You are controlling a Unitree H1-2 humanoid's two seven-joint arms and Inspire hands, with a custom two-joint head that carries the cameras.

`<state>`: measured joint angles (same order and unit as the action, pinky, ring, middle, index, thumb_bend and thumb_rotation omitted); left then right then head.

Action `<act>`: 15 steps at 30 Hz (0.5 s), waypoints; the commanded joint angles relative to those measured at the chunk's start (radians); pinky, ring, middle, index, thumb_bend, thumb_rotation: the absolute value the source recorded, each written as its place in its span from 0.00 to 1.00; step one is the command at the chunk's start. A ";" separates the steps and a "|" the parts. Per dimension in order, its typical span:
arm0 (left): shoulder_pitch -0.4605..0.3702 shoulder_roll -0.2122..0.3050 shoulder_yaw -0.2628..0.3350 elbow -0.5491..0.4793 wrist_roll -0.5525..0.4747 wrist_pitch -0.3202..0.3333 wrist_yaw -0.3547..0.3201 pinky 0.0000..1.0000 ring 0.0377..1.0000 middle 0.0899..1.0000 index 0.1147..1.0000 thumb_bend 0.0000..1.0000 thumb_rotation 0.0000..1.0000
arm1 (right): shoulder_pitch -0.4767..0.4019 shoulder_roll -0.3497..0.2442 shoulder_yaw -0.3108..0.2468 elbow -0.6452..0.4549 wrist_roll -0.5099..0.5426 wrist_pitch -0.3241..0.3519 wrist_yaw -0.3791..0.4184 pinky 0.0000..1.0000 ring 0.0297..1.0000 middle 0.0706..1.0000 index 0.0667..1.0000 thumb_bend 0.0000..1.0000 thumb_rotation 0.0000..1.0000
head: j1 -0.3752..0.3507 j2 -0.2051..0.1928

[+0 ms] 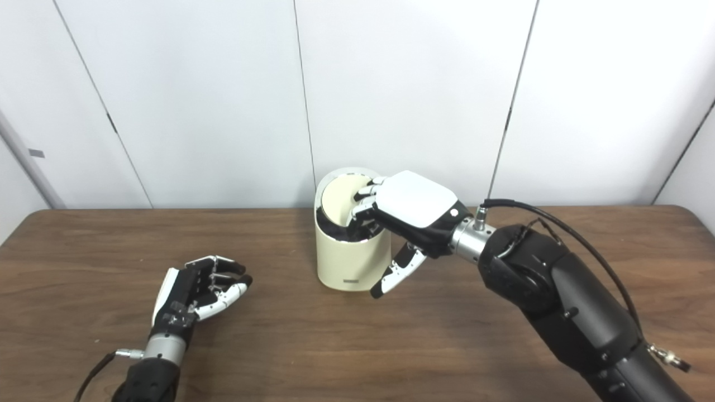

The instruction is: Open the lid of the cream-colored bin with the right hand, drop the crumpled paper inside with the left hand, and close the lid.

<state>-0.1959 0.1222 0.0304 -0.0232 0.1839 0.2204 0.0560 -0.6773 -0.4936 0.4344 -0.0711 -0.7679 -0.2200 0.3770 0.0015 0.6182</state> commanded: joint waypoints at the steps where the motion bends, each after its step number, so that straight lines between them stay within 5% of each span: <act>1: -0.028 0.003 0.001 -0.045 0.002 0.002 0.001 0.44 0.55 0.60 0.43 0.50 0.06 | 0.015 -0.024 0.022 0.028 -0.027 -0.020 0.047 0.89 0.85 0.64 0.62 0.79 0.47 | 0.000 0.001; 10: -0.024 -0.001 -0.003 -0.046 0.005 0.005 0.004 0.44 0.55 0.61 0.43 0.50 0.06 | 0.026 -0.011 0.007 0.039 -0.007 0.004 0.045 0.89 0.84 0.64 0.63 0.78 0.50 | 0.003 0.000; 15: -0.024 -0.002 -0.007 -0.043 0.008 0.002 0.004 0.43 0.54 0.60 0.43 0.50 0.06 | 0.048 0.057 -0.061 0.036 0.131 0.200 0.126 0.97 0.88 0.69 0.66 0.76 0.54 | 0.003 0.000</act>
<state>-0.1939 0.1181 0.0257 -0.0409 0.1862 0.2421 0.0558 -0.6431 -0.4418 0.3690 -0.0584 -0.6541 -0.1087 0.4152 0.0031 0.6182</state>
